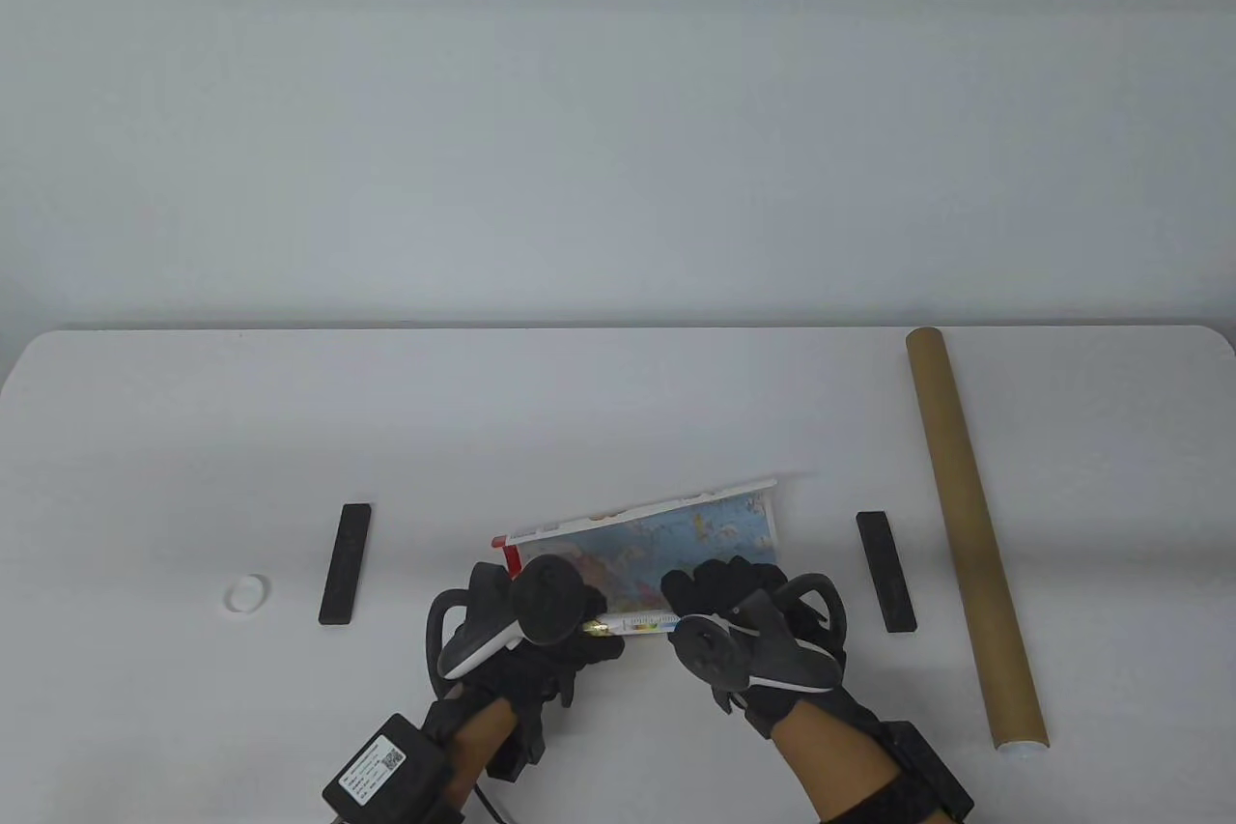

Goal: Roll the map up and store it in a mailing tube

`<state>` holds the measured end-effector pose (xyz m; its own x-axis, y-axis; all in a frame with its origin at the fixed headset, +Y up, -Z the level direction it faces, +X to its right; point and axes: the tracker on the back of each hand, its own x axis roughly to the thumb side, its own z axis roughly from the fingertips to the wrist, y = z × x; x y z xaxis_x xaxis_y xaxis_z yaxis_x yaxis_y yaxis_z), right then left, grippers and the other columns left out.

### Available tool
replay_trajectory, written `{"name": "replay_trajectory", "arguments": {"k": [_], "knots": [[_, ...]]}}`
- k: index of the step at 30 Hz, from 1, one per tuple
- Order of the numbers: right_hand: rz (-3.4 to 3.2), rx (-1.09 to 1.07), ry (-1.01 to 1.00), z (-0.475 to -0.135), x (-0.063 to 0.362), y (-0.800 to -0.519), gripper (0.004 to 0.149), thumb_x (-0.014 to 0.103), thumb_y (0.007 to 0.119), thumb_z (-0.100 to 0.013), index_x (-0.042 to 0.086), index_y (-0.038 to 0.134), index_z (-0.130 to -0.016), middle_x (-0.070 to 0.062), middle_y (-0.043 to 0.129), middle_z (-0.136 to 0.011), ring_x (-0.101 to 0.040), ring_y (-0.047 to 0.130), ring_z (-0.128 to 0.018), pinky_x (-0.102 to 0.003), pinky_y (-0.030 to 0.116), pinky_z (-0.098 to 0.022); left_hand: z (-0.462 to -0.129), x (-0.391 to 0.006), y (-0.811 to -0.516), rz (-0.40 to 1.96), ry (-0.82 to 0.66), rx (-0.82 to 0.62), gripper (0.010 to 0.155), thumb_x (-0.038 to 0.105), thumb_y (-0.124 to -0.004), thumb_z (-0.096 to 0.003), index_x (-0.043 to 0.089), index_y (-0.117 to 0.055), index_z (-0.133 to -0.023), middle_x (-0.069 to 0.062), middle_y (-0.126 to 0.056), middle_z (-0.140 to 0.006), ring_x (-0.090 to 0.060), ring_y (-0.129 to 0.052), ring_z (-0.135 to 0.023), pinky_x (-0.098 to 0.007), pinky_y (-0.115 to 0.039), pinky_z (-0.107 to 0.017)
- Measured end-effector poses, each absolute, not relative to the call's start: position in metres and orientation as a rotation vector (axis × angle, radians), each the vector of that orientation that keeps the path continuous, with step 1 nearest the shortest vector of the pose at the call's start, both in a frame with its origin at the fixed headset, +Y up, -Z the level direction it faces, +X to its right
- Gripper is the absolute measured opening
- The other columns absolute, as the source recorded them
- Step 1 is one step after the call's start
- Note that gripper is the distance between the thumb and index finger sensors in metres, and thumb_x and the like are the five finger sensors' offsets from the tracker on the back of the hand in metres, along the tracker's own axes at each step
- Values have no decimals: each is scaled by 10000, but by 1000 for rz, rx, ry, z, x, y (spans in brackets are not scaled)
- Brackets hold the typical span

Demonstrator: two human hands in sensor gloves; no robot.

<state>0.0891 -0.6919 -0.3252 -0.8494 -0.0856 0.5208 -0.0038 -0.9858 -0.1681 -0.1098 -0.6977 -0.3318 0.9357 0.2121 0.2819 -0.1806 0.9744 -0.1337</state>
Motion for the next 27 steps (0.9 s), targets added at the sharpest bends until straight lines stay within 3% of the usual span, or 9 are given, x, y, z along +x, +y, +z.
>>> {"name": "replay_trajectory", "arguments": {"k": [3,7,12,21,27], "knots": [[-3051,-813,160,-331,93,-694,518,416,915,-470,115,880,-890,-67,910,-631,-284,970,-463,-549,800,-450,-322,-99,-690,44,-317,-4,625,632,-879,-361,406,-769,-933,60,-886,-815,-203,-967,-736,-426,-714,-711],[-3251,-844,-46,-340,103,-699,506,406,921,-470,99,893,-870,-72,915,-611,-285,972,-440,-548,803,-429,-311,-90,-684,-66,-311,105,654,609,-880,-375,434,-694,-978,82,-844,-887,-200,-930,-827,-450,-669,-750],[-3352,-940,-133,-343,109,-700,518,398,932,-466,86,888,-876,-65,921,-599,-276,976,-434,-538,808,-425,-307,-88,-681,-110,-312,204,651,627,-921,-324,441,-745,-923,105,-890,-742,-146,-961,-670,-409,-688,-717],[-3093,-963,257,-326,96,-688,649,397,939,-461,97,768,-1010,-84,888,-708,-332,951,-577,-582,749,-530,-315,-98,-684,-31,-259,147,606,675,-912,-296,420,-825,-839,124,-940,-579,-101,-1002,-484,-362,-768,-636],[-2904,-900,422,-315,89,-683,736,401,936,-462,101,665,-1077,-104,833,-811,-382,898,-701,-645,664,-591,-326,-109,-689,119,-213,-13,607,683,-917,-293,406,-841,-828,124,-944,-542,-95,-1002,-447,-355,-784,-613]]}}
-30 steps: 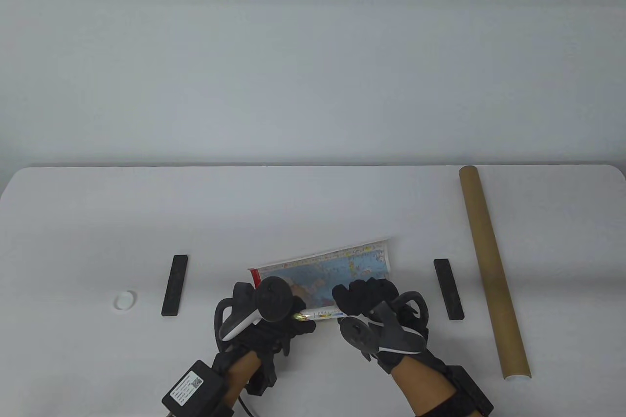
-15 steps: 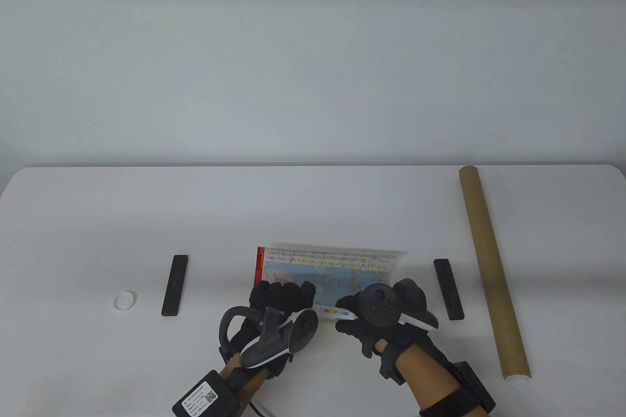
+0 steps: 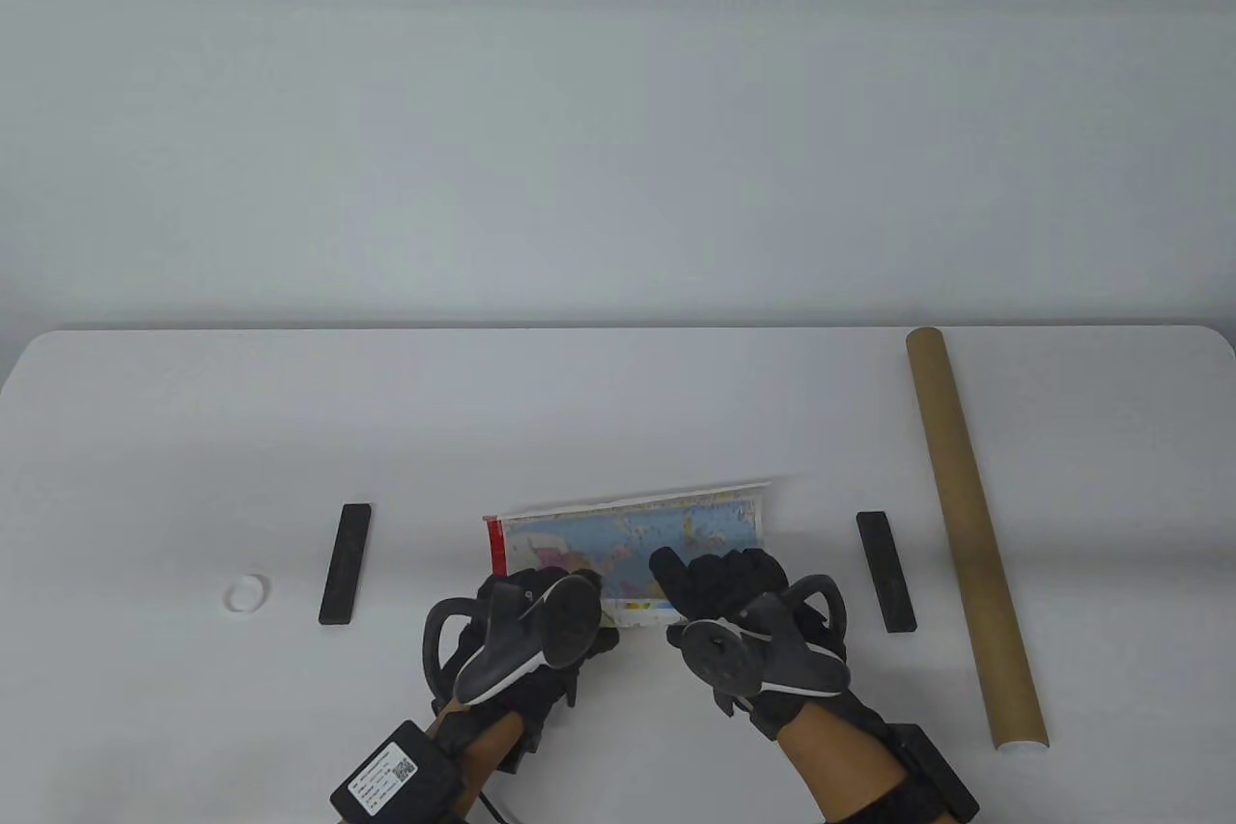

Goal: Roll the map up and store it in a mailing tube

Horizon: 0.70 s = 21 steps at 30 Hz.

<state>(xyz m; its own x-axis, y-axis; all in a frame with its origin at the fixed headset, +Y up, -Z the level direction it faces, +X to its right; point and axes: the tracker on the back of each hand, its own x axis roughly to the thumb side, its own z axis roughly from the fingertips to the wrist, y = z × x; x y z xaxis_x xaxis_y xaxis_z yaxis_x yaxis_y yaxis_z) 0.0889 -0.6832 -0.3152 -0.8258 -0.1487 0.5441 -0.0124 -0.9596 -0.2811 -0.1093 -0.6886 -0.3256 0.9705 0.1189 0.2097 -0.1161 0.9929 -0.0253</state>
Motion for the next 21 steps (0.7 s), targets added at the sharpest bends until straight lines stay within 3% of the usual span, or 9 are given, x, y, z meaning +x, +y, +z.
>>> {"name": "replay_trajectory", "arguments": {"k": [4,8,10,15,21], "knots": [[-2837,-879,494,-311,85,-680,706,412,942,-449,96,718,-1040,-63,866,-719,-322,932,-587,-589,724,-557,-331,-115,-690,214,-213,-146,609,690,-923,-298,399,-848,-827,127,-948,-512,-89,-1005,-416,-347,-793,-601],[-2855,-885,439,-313,85,-682,639,430,951,-432,102,803,-960,-22,897,-611,-262,956,-466,-547,782,-490,-331,-114,-691,221,-244,-170,607,687,-924,-305,392,-849,-831,119,-950,-521,-97,-1006,-436,-355,-786,-612],[-2889,-888,377,-316,86,-684,609,429,953,-431,97,832,-927,-14,904,-574,-249,961,-429,-538,798,-463,-329,-111,-691,178,-257,-125,617,676,-926,-312,384,-841,-849,105,-951,-558,-118,-1010,-478,-372,-774,-630],[-3006,-878,216,-324,91,-688,555,421,942,-447,84,868,-882,-11,912,-532,-242,964,-386,-531,813,-426,-316,-95,-682,-84,-295,18,664,664,-883,-362,446,-708,-964,95,-844,-869,-187,-921,-815,-432,-681,-742],[-3213,-899,-9,-336,102,-692,538,411,944,-452,76,880,-867,-12,914,-518,-239,965,-368,-529,817,-411,-306,-91,-682,-71,-321,191,680,637,-907,-341,443,-705,-960,96,-828,-865,-181,-904,-811,-430,-663,-748]]}}
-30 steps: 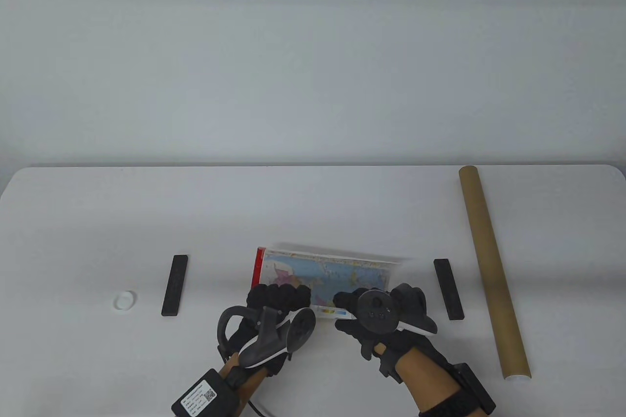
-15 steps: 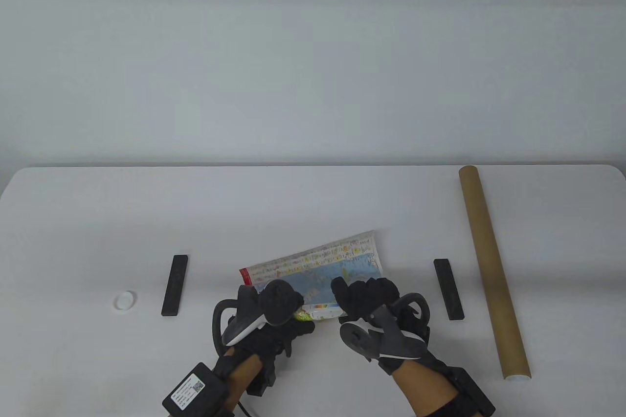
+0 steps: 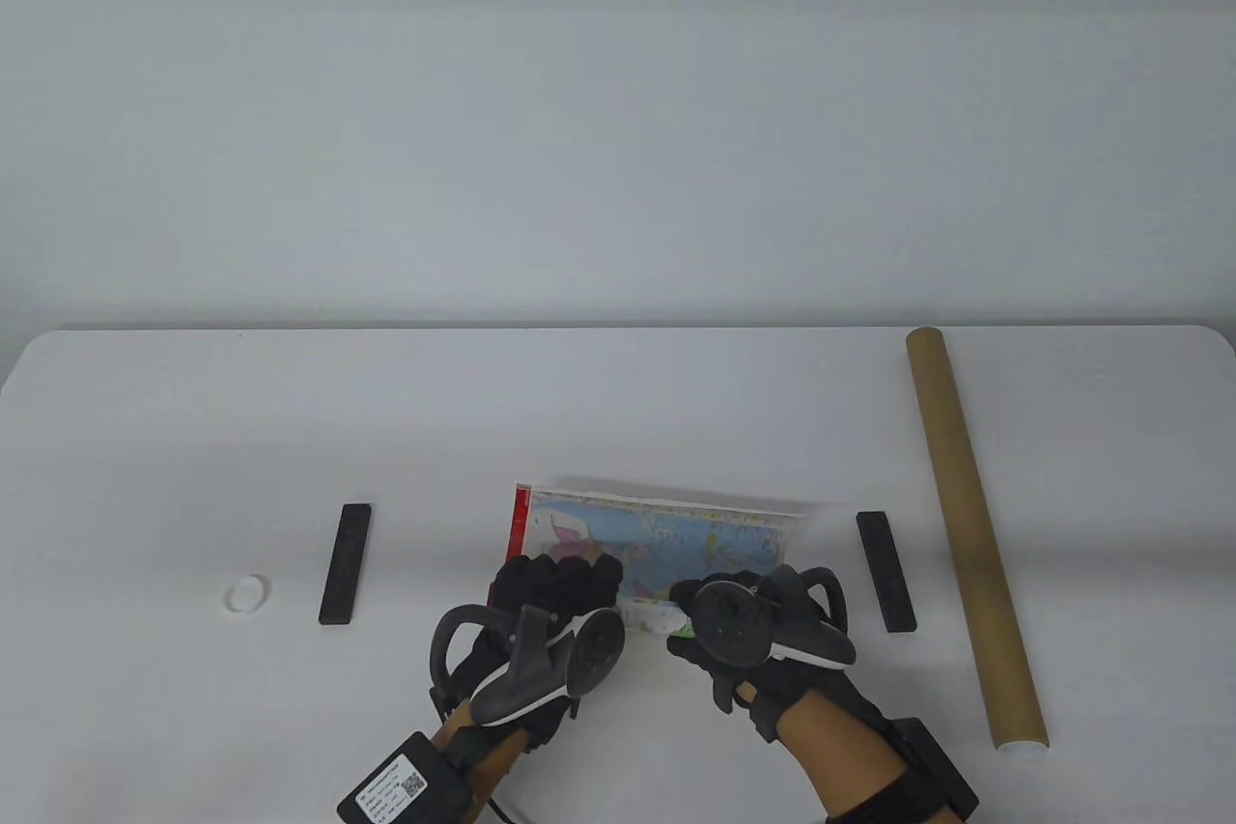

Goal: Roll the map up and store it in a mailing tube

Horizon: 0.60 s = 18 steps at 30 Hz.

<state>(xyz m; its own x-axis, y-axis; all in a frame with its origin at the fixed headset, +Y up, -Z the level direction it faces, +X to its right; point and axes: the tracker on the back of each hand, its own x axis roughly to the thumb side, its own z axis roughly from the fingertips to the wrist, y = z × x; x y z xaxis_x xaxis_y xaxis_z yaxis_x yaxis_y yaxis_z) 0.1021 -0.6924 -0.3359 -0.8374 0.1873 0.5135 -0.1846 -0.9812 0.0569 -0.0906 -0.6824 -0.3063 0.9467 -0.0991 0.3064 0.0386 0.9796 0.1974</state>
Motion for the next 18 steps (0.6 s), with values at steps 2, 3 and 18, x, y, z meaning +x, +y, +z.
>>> {"name": "replay_trajectory", "arguments": {"k": [2,3,18], "knots": [[2753,804,78,-338,103,-695,525,386,957,-458,63,886,-865,-17,916,-514,-233,967,-364,-513,827,-412,-306,-90,-682,-93,-308,213,679,659,-907,-306,434,-748,-927,100,-845,-781,-154,-911,-717,-420,-670,-733],[2753,812,98,-338,103,-695,537,411,944,-456,69,881,-866,-14,914,-514,-240,964,-363,-531,816,-403,-306,-90,-682,-105,-302,213,668,674,-902,-294,435,-768,-903,106,-855,-745,-138,-922,-677,-411,-685,-722],[3067,992,-452,-311,84,-681,705,434,935,-451,120,727,-1046,-135,742,-860,-416,810,-746,-664,613,-610,-329,-113,-693,220,-216,-178,541,688,-888,-325,389,-899,-775,97,-935,-571,-117,-992,-481,-373,-792,-614]]}}
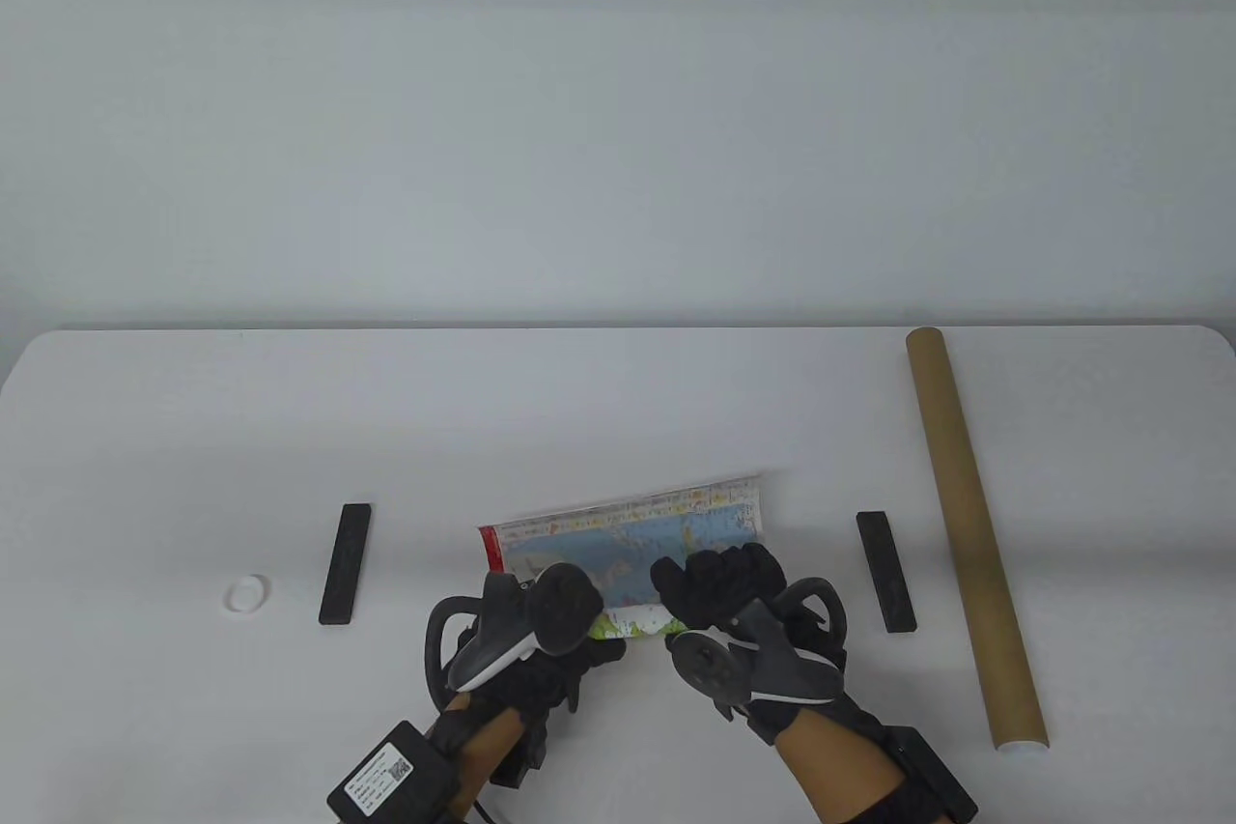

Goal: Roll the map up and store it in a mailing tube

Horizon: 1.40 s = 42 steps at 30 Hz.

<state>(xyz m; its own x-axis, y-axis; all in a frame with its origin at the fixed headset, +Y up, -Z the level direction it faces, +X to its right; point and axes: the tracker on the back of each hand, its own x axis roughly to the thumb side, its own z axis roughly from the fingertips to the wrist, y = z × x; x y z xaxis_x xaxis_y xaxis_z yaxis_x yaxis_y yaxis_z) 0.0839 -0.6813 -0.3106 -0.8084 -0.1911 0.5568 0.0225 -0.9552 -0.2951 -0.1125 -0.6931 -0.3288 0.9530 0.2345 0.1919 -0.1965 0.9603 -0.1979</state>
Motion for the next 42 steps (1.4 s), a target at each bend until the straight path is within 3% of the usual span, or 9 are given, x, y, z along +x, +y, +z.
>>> {"name": "replay_trajectory", "arguments": {"k": [4,8,15,21,24,28,35,38,42], "knots": [[-2838,-932,448,-310,83,-681,639,425,939,-443,142,789,-995,-102,798,-803,-366,871,-673,-624,671,-594,-334,-117,-696,279,-230,-272,544,689,-888,-324,385,-919,-774,91,-959,-583,-140,-1002,-501,-379,-786,-626],[-2910,-926,364,-316,85,-683,549,406,932,-454,127,864,-922,-92,857,-712,-326,925,-550,-589,741,-525,-331,-112,-696,214,-250,-236,578,696,-878,-322,388,-904,-810,72,-945,-671,-181,-986,-603,-407,-745,-674],[-3163,-863,137,-332,99,-691,487,385,912,-477,97,903,-871,-95,889,-646,-312,948,-477,-576,774,-468,-308,-91,-681,-31,-257,81,636,636,-877,-369,421,-746,-953,78,-833,-905,-213,-913,-836,-444,-679,-744],[-3360,-931,-166,-344,110,-703,477,371,919,-481,86,909,-864,-102,891,-636,-315,947,-466,-575,774,-456,-303,-86,-684,-99,-293,211,622,657,-883,-329,421,-789,-897,84,-872,-813,-174,-935,-740,-415,-676,-732],[-3323,-939,-103,-342,108,-703,509,387,917,-479,83,893,-886,-109,880,-662,-328,941,-498,-586,757,-476,-306,-88,-686,-94,-277,189,602,679,-872,-316,419,-819,-856,89,-898,-750,-151,-960,-662,-395,-712,-698],[-3145,-921,141,-331,98,-696,556,397,910,-481,83,852,-936,-123,854,-729,-364,921,-574,-607,722,-521,-314,-95,-689,-36,-240,119,573,698,-863,-310,410,-859,-806,92,-934,-664,-127,-996,-565,-372,-766,-641],[-2876,-864,489,-312,85,-684,672,385,914,-478,91,713,-1047,-159,772,-894,-434,845,-760,-672,617,-602,-327,-112,-695,174,-149,-46,577,710,-856,-309,399,-867,-795,90,-943,-630,-115,-1004,-528,-361,-788,-613],[-2823,-859,525,-309,82,-682,677,395,921,-471,97,716,-1044,-139,791,-872,-414,859,-743,-662,622,-606,-330,-117,-698,269,-146,-132,573,705,-869,-307,392,-878,-787,83,-949,-616,-121,-1007,-512,-362,-788,-607],[-2800,-830,502,-311,81,-682,604,420,936,-449,118,804,-956,-81,866,-751,-339,925,-605,-596,715,-548,-332,-116,-701,316,-187,-199,564,700,-887,-307,386,-892,-775,80,-957,-604,-128,-1010,-508,-362,-788,-606]]}}
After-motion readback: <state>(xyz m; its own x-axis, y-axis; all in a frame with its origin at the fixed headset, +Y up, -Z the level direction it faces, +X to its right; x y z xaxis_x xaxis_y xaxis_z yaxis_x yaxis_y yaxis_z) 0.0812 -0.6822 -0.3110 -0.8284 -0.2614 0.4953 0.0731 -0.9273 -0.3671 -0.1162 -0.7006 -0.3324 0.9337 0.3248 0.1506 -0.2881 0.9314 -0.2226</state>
